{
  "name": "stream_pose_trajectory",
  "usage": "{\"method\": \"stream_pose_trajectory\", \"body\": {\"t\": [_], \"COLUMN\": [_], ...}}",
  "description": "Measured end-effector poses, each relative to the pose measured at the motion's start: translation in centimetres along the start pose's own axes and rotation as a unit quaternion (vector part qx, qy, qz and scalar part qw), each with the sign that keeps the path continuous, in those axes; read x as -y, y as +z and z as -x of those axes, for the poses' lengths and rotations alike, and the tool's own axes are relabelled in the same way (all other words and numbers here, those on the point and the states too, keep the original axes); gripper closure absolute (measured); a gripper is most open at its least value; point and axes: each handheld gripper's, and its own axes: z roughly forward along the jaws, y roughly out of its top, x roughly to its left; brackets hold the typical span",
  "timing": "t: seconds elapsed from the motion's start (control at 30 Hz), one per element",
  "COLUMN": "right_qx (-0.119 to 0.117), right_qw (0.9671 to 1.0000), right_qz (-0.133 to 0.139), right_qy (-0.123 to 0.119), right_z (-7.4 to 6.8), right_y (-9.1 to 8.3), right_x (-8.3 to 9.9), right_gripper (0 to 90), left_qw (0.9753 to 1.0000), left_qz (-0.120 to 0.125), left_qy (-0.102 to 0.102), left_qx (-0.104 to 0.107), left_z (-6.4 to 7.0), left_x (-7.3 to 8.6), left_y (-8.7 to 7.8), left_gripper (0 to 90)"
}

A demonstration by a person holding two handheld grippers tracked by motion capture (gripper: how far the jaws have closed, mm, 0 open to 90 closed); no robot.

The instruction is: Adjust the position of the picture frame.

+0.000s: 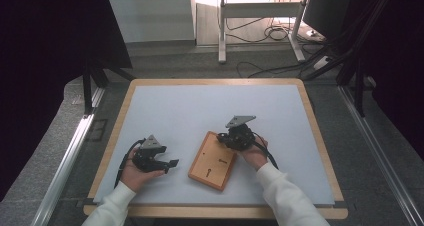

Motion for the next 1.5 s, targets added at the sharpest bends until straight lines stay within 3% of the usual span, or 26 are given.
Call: {"method": "stream_pose_trajectory", "body": {"t": [0.43, 0.53, 0.57, 0.63, 0.7, 0.77, 0.83, 0.93, 1.0, 1.13, 1.17, 1.27, 1.3, 1.33, 1.37, 1.5], "right_qx": [-0.035, -0.031, -0.028, -0.043, -0.023, -0.003, 0.003, 0.017, 0.044, 0.06, 0.065, 0.071, 0.074, 0.074, 0.078, 0.076], "right_qw": [0.9992, 0.9993, 0.9994, 0.999, 0.9994, 0.9995, 0.9994, 0.9989, 0.9978, 0.9957, 0.9947, 0.9941, 0.994, 0.994, 0.9942, 0.9945], "right_qz": [-0.001, -0.009, -0.016, 0.006, 0.018, 0.027, 0.029, 0.028, 0.022, 0.023, 0.019, 0.011, 0.007, 0.007, 0.003, 0.003], "right_qy": [-0.016, -0.019, -0.015, 0.014, 0.018, 0.017, 0.019, 0.035, 0.044, 0.066, 0.078, 0.082, 0.08, 0.08, 0.075, 0.072], "right_z": [-1.6, -1.7, -1.7, -1.3, -1.3, -1.3, -1.2, -0.7, -0.1, 0.6, 0.8, 0.7, 0.6, 0.6, 0.4, 0.1], "right_y": [2.7, 3.3, 3.5, 3.4, 2.6, 0.6, -0.1, -2.5, -4.5, -6.1, -6.9, -7.8, -8.2, -8.2, -8.8, -9.4], "right_x": [-1.0, -1.0, -0.9, -0.8, -1.1, -1.0, -0.8, 0.6, 2.3, 4.0, 5.2, 6.8, 7.3, 7.3, 8.0, 8.6], "right_gripper": [83.8, 83.5, 82.8, 73.3, 54.0, 44.4, 42.0, 37.3, 34.4, 33.1, 32.3, 31.4, 31.3, 31.3, 31.2, 31.1], "left_qw": [1.0, 1.0, 1.0, 1.0, 1.0, 1.0, 1.0, 1.0, 1.0, 0.9999, 0.9999, 0.9996, 0.9989, 0.9989, 0.9982, 0.997], "left_qz": [0.0, -0.001, -0.001, -0.002, 0.0, 0.004, 0.005, 0.004, 0.006, 0.006, 0.005, -0.002, -0.011, -0.011, -0.017, -0.029], "left_qy": [-0.002, -0.001, 0.0, 0.0, 0.0, 0.0, -0.001, -0.002, -0.001, 0.0, 0.0, 0.005, 0.021, 0.021, 0.038, 0.053], "left_qx": [-0.002, -0.002, -0.002, -0.001, -0.001, -0.001, -0.001, 0.001, 0.003, 0.008, 0.013, 0.027, 0.041, 0.041, 0.044, 0.049], "left_z": [0.0, 0.0, 0.0, 0.0, 0.0, 0.0, 0.0, -0.1, 0.1, 0.3, 0.3, 0.8, 1.3, 1.3, 1.9, 2.8], "left_x": [0.1, 0.1, 0.1, 0.1, 0.1, 0.1, 0.1, 0.1, 0.0, -0.1, 0.0, 0.1, 0.3, 0.3, 0.5, 0.4], "left_y": [0.0, 0.0, 0.0, 0.0, 0.0, -0.3, -0.3, -0.4, -0.5, -0.6, -0.6, -0.8, -0.9, -0.9, -1.0, -1.2], "left_gripper": [24.3, 24.3, 24.3, 24.3, 24.3, 24.3, 24.4, 24.4, 24.4, 25.3, 29.7, 49.4, 56.7, 62.9, 69.4, 82.2]}}
